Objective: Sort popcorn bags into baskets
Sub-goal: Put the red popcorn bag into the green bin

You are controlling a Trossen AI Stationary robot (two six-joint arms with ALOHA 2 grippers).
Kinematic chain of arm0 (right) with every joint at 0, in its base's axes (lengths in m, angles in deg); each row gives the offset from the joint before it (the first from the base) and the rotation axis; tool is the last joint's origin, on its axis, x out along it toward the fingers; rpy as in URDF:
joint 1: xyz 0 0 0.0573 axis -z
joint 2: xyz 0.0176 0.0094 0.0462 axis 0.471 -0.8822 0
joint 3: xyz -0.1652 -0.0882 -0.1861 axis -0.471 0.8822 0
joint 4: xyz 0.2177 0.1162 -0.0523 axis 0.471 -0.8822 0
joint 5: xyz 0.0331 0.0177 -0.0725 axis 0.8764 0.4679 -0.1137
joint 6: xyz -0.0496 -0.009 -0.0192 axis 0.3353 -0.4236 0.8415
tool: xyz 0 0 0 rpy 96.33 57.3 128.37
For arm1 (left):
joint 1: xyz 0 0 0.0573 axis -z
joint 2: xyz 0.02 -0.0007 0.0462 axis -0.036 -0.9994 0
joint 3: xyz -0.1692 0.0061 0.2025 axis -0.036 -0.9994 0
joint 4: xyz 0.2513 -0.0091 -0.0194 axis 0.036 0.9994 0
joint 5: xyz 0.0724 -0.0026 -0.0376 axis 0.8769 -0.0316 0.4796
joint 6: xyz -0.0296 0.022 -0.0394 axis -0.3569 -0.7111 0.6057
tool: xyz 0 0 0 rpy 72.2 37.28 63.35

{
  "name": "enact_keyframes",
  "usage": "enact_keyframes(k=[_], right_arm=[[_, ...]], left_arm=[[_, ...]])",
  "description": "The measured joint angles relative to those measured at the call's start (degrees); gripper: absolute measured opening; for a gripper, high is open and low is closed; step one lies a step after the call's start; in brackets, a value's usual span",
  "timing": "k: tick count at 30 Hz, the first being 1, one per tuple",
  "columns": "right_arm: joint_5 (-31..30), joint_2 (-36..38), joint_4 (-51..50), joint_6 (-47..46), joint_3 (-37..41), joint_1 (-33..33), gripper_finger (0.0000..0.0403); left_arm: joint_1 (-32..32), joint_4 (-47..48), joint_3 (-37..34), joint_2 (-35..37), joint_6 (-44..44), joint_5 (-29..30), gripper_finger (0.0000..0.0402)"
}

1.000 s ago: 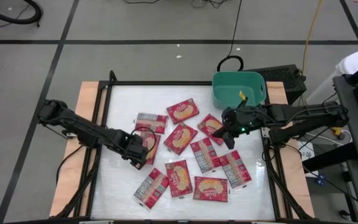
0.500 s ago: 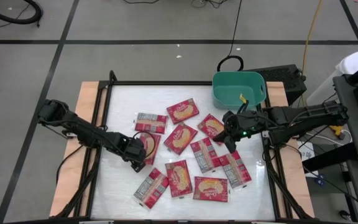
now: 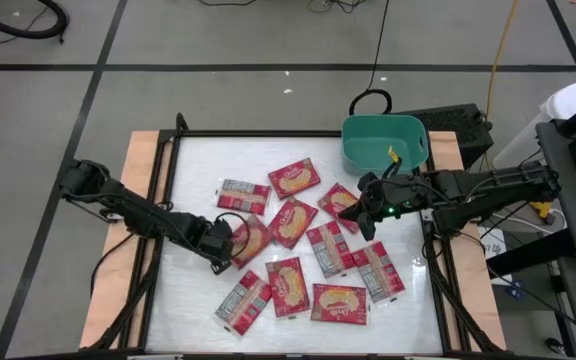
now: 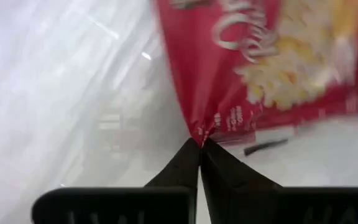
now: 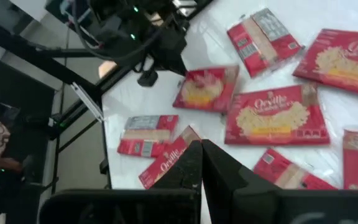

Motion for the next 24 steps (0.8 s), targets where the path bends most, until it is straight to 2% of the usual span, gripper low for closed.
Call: enact_keyframes(k=[6,12,17,24], right_arm=[[0.0,-2.2,6.3,-2.2,0.0,0.7,0.0000],[0.1,-6.7,11.7,-4.6,0.0,1.5,0.0000],[0.9,-9.5,14.4,-4.5,0.0,1.5,0.0000],[1.1,-11.4,11.1,3.1,-3.5,1.6,0.0001]], left_arm=[[0.1,4.6,4.6,1.8,-5.3,4.5,0.0004],[0.0,13.0,13.7,2.0,-13.8,9.8,0.0002],[0.0,14.0,20.4,2.1,-21.9,14.4,0.0001],[-0.3,14.0,27.7,2.1,-29.8,18.6,0.0001]])
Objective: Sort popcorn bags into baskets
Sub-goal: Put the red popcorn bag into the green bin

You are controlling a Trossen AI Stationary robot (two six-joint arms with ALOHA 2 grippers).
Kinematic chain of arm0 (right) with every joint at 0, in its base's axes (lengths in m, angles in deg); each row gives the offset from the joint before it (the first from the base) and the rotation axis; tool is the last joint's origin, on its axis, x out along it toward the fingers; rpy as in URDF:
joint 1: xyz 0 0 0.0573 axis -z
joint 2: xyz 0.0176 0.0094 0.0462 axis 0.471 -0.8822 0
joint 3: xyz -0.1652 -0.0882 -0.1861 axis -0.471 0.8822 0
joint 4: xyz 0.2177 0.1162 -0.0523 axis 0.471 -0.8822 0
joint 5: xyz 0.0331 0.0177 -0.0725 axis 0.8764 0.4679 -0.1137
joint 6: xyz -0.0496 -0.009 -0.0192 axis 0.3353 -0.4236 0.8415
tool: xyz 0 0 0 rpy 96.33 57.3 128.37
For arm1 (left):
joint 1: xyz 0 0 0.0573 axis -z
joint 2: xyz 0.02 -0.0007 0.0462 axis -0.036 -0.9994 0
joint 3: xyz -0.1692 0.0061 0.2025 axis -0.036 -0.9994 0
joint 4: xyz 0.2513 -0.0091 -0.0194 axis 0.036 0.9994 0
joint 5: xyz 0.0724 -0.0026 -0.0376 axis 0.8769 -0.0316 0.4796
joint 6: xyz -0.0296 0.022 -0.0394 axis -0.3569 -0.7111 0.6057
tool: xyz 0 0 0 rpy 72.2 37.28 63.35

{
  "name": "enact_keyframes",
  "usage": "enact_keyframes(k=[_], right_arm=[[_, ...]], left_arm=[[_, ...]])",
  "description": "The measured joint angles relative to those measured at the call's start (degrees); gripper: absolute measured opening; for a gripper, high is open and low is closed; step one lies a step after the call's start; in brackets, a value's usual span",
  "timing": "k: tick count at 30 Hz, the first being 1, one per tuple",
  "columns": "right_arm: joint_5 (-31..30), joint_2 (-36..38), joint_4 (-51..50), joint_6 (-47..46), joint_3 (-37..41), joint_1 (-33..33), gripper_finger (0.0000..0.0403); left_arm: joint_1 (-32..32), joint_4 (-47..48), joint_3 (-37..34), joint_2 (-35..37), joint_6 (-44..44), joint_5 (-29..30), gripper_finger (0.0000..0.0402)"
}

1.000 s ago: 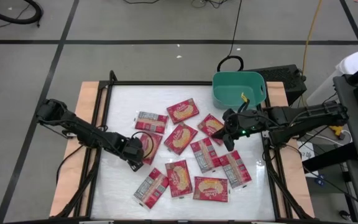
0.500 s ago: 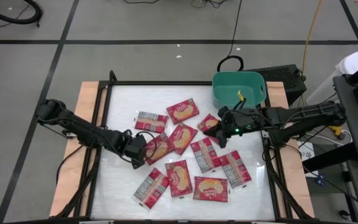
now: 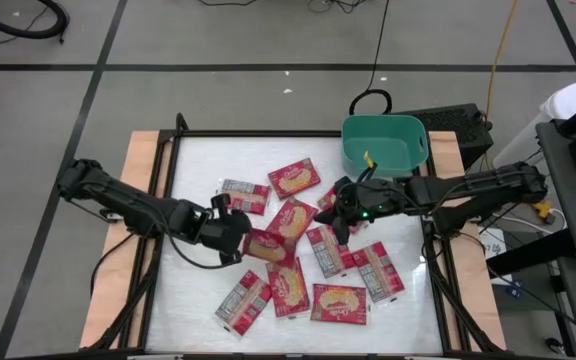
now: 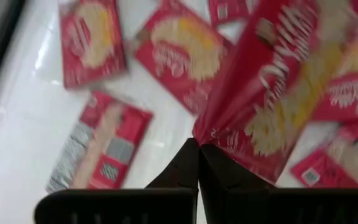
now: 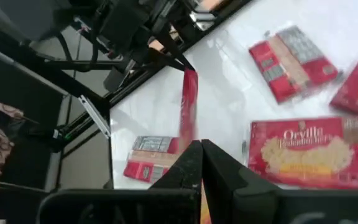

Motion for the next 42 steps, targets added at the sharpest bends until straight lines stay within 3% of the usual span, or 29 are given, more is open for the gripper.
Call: enact_keyframes(k=[4,10,19,25,30,33,42], right_arm=[[-0.6,0.0,-1.0,2.3,-0.5,0.3,0.0028],[-0.6,0.0,-1.2,4.6,-0.5,0.2,0.0105],[-0.4,0.0,0.7,0.0,1.0,0.2,0.0187],[-0.4,0.0,1.9,-0.5,1.9,0.1,0.0218],[-0.6,-0.7,5.5,6.3,1.9,-0.9,0.0238],[-0.6,-1.7,6.4,10.7,1.9,-1.4,0.0242],[-2.5,-6.9,6.5,11.0,1.9,0.5,0.0242]], left_arm=[[-1.0,0.0,3.3,0.0,-1.8,0.8,0.0001],[-3.6,-0.5,6.3,0.0,-0.6,3.5,0.0000],[-8.3,-7.9,7.7,0.0,-2.9,3.5,0.0000],[-10.5,-9.8,7.7,0.0,-3.2,2.7,0.0000],[-12.5,-11.0,7.7,0.0,-3.2,0.3,0.0000],[-13.6,-11.6,7.7,0.1,-3.9,0.2,0.0000],[-16.2,-11.6,7.7,0.1,-4.7,-0.1,0.0000]])
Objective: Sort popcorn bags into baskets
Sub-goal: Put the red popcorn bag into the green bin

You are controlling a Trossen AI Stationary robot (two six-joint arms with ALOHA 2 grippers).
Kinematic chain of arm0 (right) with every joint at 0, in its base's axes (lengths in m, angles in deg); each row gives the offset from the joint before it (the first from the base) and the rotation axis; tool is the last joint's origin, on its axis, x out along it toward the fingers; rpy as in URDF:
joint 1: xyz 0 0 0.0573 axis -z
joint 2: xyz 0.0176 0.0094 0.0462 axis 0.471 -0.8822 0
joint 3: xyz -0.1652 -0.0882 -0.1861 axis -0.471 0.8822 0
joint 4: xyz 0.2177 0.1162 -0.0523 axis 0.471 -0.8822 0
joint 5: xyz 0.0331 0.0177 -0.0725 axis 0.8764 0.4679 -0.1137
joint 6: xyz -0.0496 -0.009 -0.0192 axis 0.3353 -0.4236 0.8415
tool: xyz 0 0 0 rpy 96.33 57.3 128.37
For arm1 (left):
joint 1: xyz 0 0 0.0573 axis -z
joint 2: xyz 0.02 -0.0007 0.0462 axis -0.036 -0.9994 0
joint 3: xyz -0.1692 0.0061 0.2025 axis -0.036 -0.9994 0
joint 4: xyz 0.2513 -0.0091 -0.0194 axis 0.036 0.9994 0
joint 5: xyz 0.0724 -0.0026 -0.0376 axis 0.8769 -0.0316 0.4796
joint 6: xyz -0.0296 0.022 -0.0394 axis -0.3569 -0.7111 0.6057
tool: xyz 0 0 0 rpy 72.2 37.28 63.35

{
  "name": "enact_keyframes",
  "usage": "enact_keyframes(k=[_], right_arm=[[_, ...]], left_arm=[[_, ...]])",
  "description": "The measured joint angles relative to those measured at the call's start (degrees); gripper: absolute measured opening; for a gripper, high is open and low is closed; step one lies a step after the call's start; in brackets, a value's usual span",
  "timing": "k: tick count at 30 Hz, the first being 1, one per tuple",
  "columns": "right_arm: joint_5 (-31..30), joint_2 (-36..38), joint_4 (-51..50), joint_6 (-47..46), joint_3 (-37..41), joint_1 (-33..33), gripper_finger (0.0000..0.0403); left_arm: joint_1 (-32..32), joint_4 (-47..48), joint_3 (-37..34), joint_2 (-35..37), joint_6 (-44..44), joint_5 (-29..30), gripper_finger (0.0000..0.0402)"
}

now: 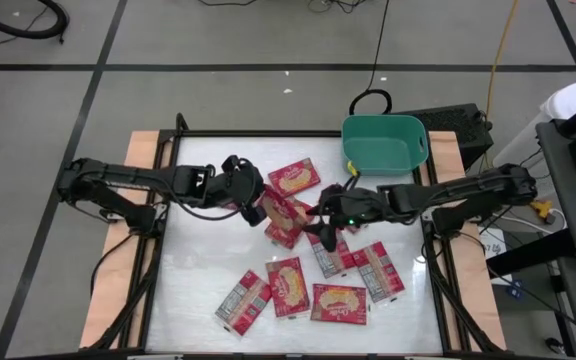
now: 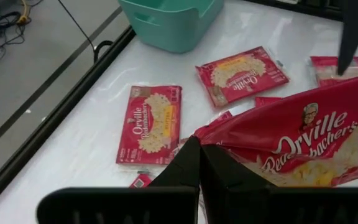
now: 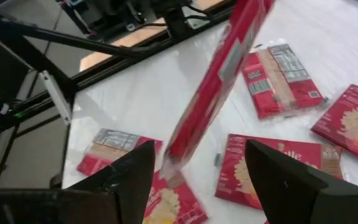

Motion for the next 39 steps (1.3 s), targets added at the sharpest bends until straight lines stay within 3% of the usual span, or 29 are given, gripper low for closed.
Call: enact_keyframes(k=[4,8,14,19,21,26,31,39], right_arm=[[0.0,-2.5,0.1,0.0,0.0,2.2,0.0236],[1.0,-3.6,1.3,1.5,0.0,5.1,0.0203],[8.5,-3.6,3.6,8.1,0.0,11.2,0.0105],[19.4,-3.6,2.4,10.3,0.0,17.0,0.0015],[22.5,-3.3,2.0,10.8,0.0,18.9,0.0013],[23.5,-0.8,-4.0,14.3,0.0,22.2,0.0032],[26.1,3.3,-14.1,20.2,0.0,25.4,0.0016],[25.9,11.0,-26.7,26.2,0.0,30.2,0.0009]], left_arm=[[-1.4,0.0,0.0,0.0,0.1,-0.3,0.0000],[-3.2,-0.3,0.0,-0.6,0.5,-2.7,0.0000],[-4.8,-1.1,0.0,-0.6,0.9,-4.2,0.0000],[-5.1,-4.3,0.0,-0.6,0.8,-4.1,0.0002],[-5.2,-5.6,0.0,-0.6,0.9,-4.0,0.0006],[-5.1,-7.1,0.0,-0.6,2.9,-2.7,0.0038],[-4.8,-6.9,0.1,0.0,6.7,2.7,0.0093],[-6.1,-5.9,0.1,0.0,8.4,3.2,0.0137]])
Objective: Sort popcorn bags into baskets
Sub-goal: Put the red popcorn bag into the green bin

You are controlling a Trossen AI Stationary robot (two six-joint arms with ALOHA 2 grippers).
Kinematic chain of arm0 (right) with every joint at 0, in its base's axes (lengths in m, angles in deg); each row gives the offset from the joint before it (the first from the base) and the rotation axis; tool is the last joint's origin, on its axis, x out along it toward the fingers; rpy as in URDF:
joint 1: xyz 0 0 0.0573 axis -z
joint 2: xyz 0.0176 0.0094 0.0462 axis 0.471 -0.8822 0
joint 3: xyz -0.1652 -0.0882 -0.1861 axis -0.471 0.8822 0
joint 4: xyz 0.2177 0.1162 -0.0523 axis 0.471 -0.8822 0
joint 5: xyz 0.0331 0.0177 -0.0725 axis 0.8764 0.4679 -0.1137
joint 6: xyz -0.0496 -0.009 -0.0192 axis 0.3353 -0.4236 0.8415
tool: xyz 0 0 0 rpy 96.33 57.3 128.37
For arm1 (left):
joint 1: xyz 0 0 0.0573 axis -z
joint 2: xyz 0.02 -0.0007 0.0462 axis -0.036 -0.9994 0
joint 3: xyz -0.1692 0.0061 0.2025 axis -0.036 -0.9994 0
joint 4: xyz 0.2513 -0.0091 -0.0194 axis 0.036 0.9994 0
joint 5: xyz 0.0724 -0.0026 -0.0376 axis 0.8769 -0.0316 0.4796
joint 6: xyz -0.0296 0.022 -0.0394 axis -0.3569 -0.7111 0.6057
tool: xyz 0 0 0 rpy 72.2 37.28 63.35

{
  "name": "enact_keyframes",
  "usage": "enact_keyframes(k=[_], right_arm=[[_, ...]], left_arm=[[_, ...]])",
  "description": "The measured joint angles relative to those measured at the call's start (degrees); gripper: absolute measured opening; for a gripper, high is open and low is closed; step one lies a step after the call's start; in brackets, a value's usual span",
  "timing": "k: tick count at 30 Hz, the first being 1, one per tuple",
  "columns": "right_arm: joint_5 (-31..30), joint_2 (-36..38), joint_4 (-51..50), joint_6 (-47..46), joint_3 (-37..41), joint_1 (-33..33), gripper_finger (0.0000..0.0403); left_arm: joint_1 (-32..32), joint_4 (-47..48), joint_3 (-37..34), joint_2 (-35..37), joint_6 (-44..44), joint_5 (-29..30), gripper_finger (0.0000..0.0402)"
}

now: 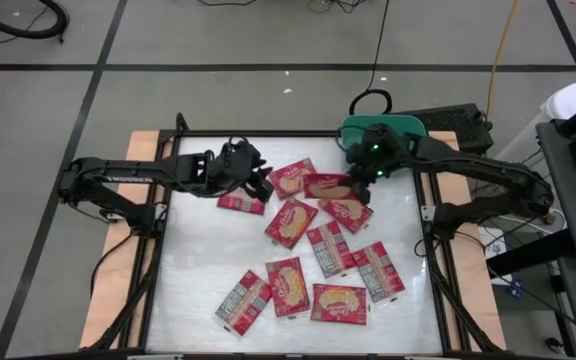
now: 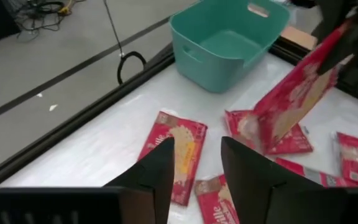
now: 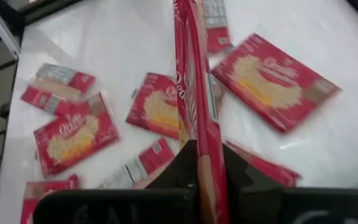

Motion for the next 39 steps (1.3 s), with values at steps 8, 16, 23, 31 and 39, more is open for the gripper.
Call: enact_keyframes(k=[8,16,23,31,39], right_arm=[[0.3,5.7,-2.6,0.5,-1.3,5.7,0.0009],[4.4,5.8,-10.2,8.9,-8.5,12.1,0.0009],[4.2,1.9,-21.7,10.5,-17.6,19.2,0.0009],[1.0,-4.4,-29.5,12.8,-27.2,23.5,0.0009],[-7.7,-10.1,-40.3,12.9,-28.2,28.1,0.0009]], left_arm=[[-2.9,6.2,0.0,0.0,6.0,-1.1,0.0128],[-6.7,12.8,0.0,-0.6,7.4,-6.7,0.0127],[-12.8,18.1,-0.7,-0.6,5.8,-8.1,0.0127],[-20.5,16.6,-3.3,-0.6,-1.6,-12.4,0.0127],[-24.5,14.7,-7.5,-0.6,-7.1,-19.2,0.0127]])
